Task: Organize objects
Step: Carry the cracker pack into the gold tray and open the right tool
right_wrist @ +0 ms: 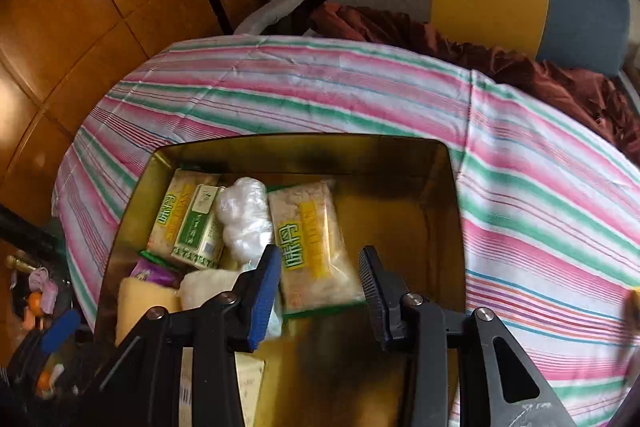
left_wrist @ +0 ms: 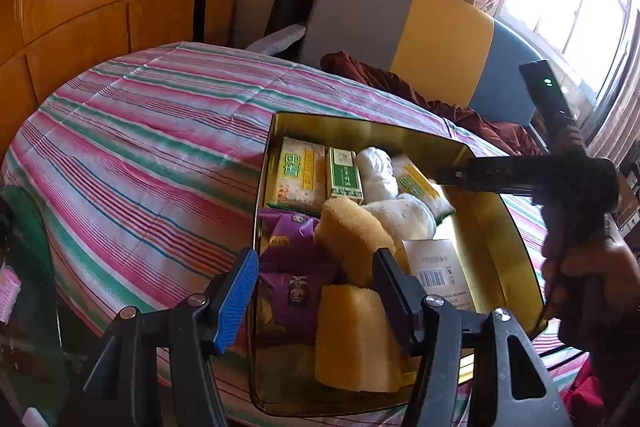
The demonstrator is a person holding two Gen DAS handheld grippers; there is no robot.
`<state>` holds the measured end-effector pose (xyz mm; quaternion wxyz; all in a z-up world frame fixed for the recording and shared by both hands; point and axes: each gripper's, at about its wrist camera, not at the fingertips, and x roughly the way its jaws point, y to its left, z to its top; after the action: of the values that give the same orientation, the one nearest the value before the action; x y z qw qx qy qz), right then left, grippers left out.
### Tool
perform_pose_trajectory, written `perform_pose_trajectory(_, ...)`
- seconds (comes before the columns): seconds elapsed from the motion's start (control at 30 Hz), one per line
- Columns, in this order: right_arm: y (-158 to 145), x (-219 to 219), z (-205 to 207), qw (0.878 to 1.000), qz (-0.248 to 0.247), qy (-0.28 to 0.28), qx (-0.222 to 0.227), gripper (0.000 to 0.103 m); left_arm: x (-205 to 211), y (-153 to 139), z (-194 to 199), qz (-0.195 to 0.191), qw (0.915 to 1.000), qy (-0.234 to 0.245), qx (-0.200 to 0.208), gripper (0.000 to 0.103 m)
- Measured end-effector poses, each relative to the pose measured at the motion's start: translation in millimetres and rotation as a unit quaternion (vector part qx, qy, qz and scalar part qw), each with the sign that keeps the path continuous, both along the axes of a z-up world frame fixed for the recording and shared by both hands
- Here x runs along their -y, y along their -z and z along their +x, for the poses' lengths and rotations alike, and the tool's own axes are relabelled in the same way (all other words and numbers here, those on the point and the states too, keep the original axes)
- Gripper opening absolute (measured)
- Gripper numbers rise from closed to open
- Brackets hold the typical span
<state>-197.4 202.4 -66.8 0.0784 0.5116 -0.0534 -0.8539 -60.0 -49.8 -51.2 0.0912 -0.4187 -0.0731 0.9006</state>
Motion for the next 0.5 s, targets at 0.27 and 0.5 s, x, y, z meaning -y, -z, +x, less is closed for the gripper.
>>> perform_pose_trajectory(0.27, -1, -8, 19, 1.0, 0.001, -0.015, -0.021, 0.043, -4, -1, 1, -0.005, 1.0, 0.001, -0.007, 0.06)
perform_pose_trajectory(0.5, -21, -27, 57, 0.997, 0.023, -0.021, -0.064, 0.062, -16, -12, 9, -0.017, 0.9995, 0.013, -0.023, 0.06)
